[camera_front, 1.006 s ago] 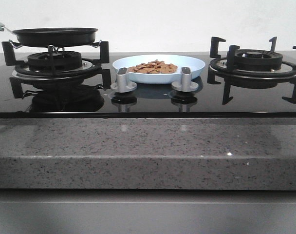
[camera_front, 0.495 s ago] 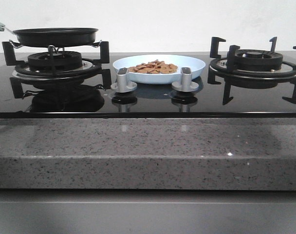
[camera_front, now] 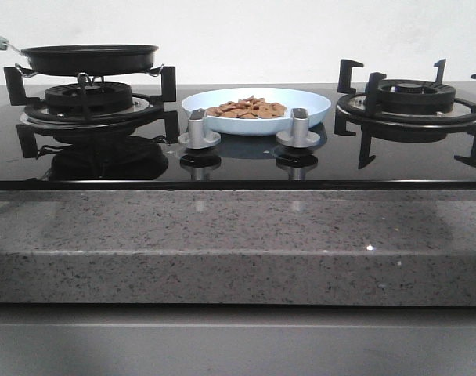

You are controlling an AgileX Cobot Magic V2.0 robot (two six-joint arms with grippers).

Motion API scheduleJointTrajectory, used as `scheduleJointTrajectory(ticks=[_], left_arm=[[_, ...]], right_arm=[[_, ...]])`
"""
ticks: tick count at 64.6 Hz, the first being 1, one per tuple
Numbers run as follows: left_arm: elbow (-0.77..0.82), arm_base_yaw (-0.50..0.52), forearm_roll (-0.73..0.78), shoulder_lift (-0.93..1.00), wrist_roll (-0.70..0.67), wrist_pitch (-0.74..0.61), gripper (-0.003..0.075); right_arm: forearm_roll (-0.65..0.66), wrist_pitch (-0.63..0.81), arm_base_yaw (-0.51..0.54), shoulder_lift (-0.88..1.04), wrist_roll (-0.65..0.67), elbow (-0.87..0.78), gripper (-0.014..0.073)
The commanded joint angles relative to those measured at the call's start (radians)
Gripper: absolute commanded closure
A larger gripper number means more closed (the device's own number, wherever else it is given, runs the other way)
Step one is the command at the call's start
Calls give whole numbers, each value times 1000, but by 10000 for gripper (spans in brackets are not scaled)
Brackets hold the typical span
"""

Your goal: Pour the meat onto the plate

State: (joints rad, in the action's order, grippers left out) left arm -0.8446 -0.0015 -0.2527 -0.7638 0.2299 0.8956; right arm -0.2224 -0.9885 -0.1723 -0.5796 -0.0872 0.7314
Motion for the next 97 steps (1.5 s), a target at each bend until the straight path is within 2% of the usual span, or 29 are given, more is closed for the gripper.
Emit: scheduleJointTrajectory(ticks=[1, 7, 10, 30, 35, 42, 47, 61, 67, 70, 81, 97], left_arm=[[-25, -7, -21, 5, -12, -70, 741], [-13, -6, -23, 57, -6, -81, 741], [5, -6, 32, 94, 39, -118, 741], [282, -6, 33, 481, 7, -313, 741], [375, -6, 48, 544, -70, -389, 741], [475, -8, 201, 615, -287, -440, 741], [542, -8, 266, 657, -371, -482, 741], [763, -6, 266, 747, -370, -773, 741], [863, -6, 233, 789, -370, -962, 741], [846, -6, 231, 785, -368, -911, 741], [854, -6, 221, 787, -308, -1008, 741], [854, -6, 221, 787, -301, -984, 741]], right_arm=[[-13, 54, 7, 0, -2, 21, 662], [-13, 53, 7, 0, -2, 21, 662], [-13, 53, 7, 0, -2, 21, 662], [-13, 53, 7, 0, -2, 21, 662], [-13, 53, 7, 0, -2, 21, 662], [-13, 53, 7, 0, -2, 21, 662], [-13, 53, 7, 0, -2, 21, 662], [-13, 53, 7, 0, -2, 21, 662], [-13, 54, 7, 0, -2, 21, 662], [-13, 50, 7, 2, -2, 21, 662], [-13, 51, 7, 2, -2, 21, 662], [-13, 51, 7, 2, -2, 21, 662]])
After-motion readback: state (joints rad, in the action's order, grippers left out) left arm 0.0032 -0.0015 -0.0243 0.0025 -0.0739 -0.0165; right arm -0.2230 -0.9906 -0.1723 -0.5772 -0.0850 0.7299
